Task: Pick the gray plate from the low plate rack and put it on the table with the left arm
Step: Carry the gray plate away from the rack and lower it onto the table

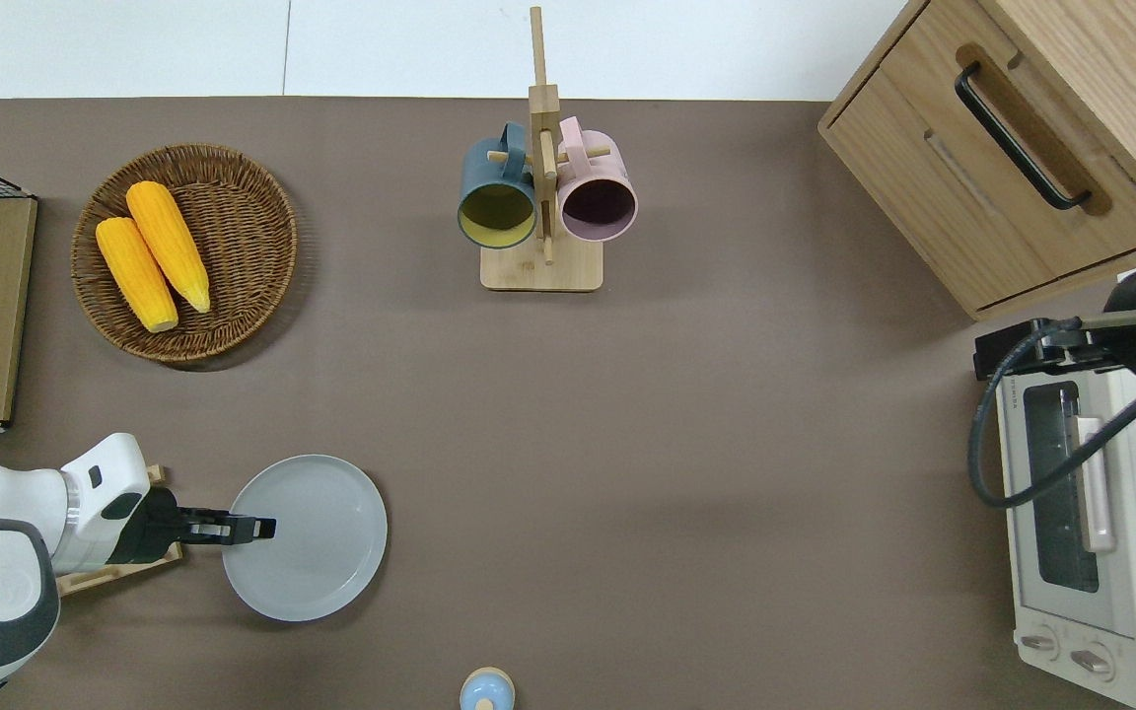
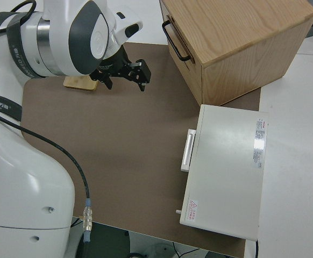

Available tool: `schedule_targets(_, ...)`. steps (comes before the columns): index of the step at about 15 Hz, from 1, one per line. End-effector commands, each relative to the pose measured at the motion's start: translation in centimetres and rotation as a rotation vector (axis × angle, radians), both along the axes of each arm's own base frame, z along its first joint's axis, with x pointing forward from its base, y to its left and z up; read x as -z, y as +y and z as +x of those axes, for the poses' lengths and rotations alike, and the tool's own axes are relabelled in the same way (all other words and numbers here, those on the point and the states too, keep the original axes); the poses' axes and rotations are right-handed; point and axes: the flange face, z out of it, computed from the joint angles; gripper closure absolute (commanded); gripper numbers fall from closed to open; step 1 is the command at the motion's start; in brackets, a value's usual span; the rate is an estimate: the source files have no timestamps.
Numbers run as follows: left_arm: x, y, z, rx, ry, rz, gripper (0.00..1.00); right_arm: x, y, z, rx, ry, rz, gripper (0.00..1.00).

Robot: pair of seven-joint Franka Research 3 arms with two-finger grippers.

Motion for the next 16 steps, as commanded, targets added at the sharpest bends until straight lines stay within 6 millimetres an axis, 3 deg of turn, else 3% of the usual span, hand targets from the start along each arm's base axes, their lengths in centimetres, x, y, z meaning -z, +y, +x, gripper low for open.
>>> schedule_targets(1,0.4,-0.4,0.2,0.009,-0.043,0.010,0.00,-0.3,0.1,0.0,0.002,-0.005,0.003,0.017)
schedule_targets(10,-0.8,0.0,1.6,-0.024,-0.079,0.042,0.00,-0.3,0.1,0.0,0.003,-0.004,0.003,0.017)
schedule_targets(13,-3.0,0.3,2.6,-0.062,-0.087,0.081,0.00,-0.3,0.1,0.0,0.002,-0.005,0.003,0.017)
schedule_targets(16,-6.3,0.0,3.6,-0.066,-0.081,0.225,0.00,-0.3,0.1,0.0,0.003,-0.004,0.003,0.017)
